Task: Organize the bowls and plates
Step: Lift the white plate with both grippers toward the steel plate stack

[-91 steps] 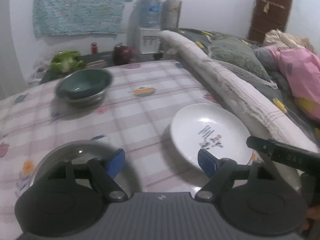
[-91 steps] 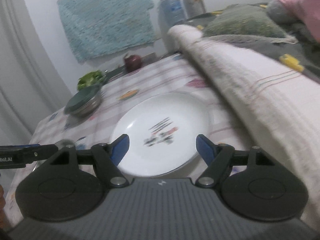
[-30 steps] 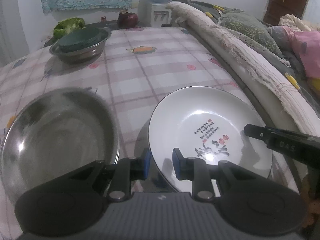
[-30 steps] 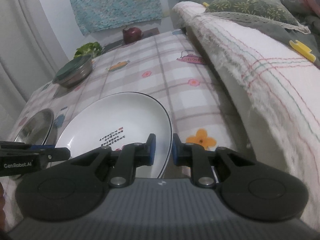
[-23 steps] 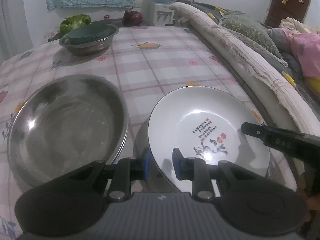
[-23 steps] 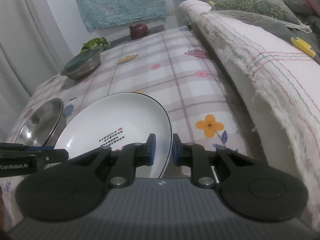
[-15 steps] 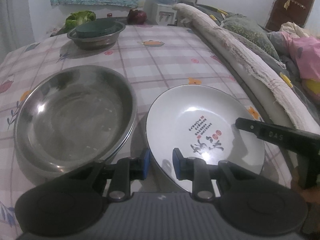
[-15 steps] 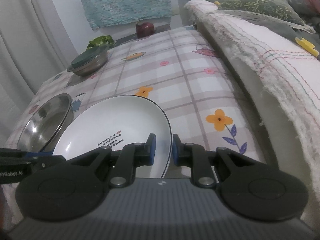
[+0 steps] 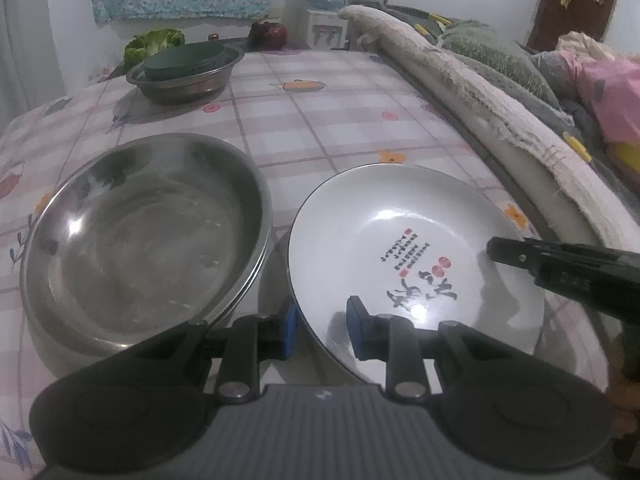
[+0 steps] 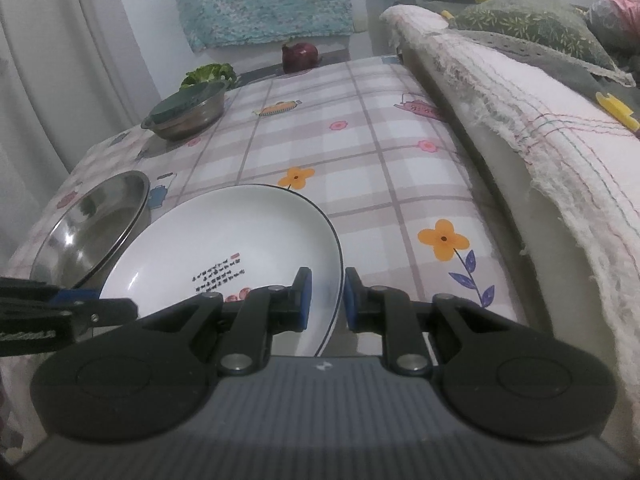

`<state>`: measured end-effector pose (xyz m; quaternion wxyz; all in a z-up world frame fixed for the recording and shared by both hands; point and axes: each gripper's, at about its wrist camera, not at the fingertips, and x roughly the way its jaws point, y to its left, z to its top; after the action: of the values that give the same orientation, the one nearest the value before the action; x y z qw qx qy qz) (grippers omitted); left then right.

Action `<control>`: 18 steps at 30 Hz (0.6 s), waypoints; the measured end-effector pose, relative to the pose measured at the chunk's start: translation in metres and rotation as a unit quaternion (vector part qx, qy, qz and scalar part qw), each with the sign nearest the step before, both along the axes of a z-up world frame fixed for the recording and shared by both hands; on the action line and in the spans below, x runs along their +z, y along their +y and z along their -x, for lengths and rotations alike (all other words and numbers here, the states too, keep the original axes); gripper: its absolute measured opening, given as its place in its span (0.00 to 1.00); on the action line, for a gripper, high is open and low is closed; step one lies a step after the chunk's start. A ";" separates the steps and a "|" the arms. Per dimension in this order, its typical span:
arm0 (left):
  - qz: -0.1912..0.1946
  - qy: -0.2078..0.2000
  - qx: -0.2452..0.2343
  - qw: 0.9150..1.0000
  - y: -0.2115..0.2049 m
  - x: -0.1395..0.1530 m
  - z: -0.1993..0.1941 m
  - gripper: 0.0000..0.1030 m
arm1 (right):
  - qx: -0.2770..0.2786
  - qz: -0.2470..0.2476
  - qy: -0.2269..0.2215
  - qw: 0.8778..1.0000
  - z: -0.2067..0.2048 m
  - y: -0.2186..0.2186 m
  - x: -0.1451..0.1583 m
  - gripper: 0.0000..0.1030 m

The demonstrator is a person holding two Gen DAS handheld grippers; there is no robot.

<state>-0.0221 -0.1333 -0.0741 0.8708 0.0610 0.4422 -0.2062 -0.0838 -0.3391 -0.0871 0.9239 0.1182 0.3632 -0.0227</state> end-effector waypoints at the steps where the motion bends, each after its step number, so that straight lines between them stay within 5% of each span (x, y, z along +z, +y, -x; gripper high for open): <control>1: -0.003 -0.002 -0.001 1.000 -0.001 -0.001 0.000 0.26 | 0.001 0.002 0.001 1.000 0.001 0.001 0.000 0.16; 18: 0.005 -0.012 0.007 1.000 -0.005 -0.007 -0.006 0.33 | 0.001 -0.001 -0.007 1.000 0.005 0.003 -0.004 0.18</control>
<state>-0.0164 -0.1386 -0.0809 0.8779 0.0557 0.4309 -0.2015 -0.0891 -0.3366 -0.0909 0.9263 0.1192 0.3569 -0.0206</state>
